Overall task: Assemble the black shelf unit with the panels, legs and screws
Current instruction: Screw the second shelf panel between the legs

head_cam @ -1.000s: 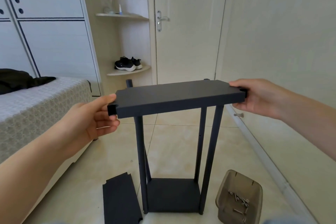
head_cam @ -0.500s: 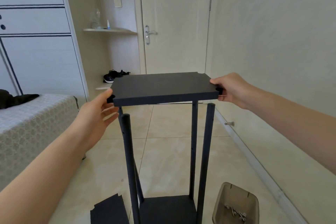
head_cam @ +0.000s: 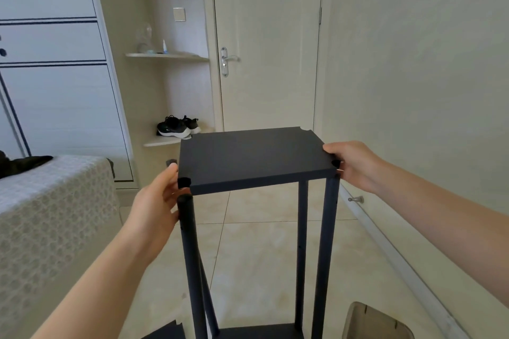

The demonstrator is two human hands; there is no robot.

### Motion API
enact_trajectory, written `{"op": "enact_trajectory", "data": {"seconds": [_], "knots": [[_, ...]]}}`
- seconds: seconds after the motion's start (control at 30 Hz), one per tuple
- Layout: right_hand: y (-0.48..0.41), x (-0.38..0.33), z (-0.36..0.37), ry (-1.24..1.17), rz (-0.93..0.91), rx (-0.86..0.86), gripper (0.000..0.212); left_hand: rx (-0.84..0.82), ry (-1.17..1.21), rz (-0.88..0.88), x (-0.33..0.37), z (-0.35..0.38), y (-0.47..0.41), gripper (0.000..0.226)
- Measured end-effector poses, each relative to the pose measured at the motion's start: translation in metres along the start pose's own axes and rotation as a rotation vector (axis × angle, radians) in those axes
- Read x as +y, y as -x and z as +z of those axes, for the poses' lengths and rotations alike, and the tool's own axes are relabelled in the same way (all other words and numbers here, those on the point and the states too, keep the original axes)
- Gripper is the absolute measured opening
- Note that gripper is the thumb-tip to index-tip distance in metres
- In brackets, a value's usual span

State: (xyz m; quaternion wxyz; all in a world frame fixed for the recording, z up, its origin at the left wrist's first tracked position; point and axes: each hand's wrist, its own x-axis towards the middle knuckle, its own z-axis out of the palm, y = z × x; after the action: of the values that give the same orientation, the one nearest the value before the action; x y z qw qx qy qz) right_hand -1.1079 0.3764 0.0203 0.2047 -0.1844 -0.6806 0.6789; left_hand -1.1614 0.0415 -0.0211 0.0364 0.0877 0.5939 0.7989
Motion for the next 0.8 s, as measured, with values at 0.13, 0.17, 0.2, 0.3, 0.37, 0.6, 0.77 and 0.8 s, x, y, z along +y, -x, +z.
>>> {"op": "enact_trajectory", "data": {"seconds": [0.13, 0.17, 0.2, 0.3, 0.37, 0.6, 0.77, 0.8], "knots": [[-0.008, 0.014, 0.001, -0.026, 0.029, -0.038, 0.022, -0.007, 0.043, -0.032, -0.013, -0.006, -0.008, 0.047], [-0.009, 0.016, 0.001, -0.035, 0.04, -0.046, 0.023, -0.021, 0.048, -0.04, -0.016, -0.007, -0.008, 0.043], [-0.009, 0.017, 0.001, -0.045, 0.051, -0.049, 0.023, -0.038, 0.044, -0.041, -0.019, -0.008, -0.007, 0.037], [-0.009, 0.02, 0.0, -0.082, 0.069, -0.053, 0.023, -0.044, 0.052, -0.049, -0.021, -0.008, -0.008, 0.028], [-0.008, 0.021, -0.001, -0.108, 0.072, -0.064, 0.026, -0.035, 0.06, -0.053, -0.021, -0.008, -0.009, 0.029], [-0.007, 0.02, 0.005, -0.138, 0.082, -0.048, 0.025, -0.023, 0.051, -0.086, -0.02, -0.007, -0.007, 0.025], [-0.009, 0.02, 0.008, -0.089, 0.102, -0.031, 0.021, 0.001, 0.046, -0.086, -0.02, -0.004, -0.004, 0.02], [-0.009, 0.021, 0.008, -0.073, 0.105, -0.028, 0.02, 0.002, 0.043, -0.089, -0.021, -0.005, -0.004, 0.021]]}}
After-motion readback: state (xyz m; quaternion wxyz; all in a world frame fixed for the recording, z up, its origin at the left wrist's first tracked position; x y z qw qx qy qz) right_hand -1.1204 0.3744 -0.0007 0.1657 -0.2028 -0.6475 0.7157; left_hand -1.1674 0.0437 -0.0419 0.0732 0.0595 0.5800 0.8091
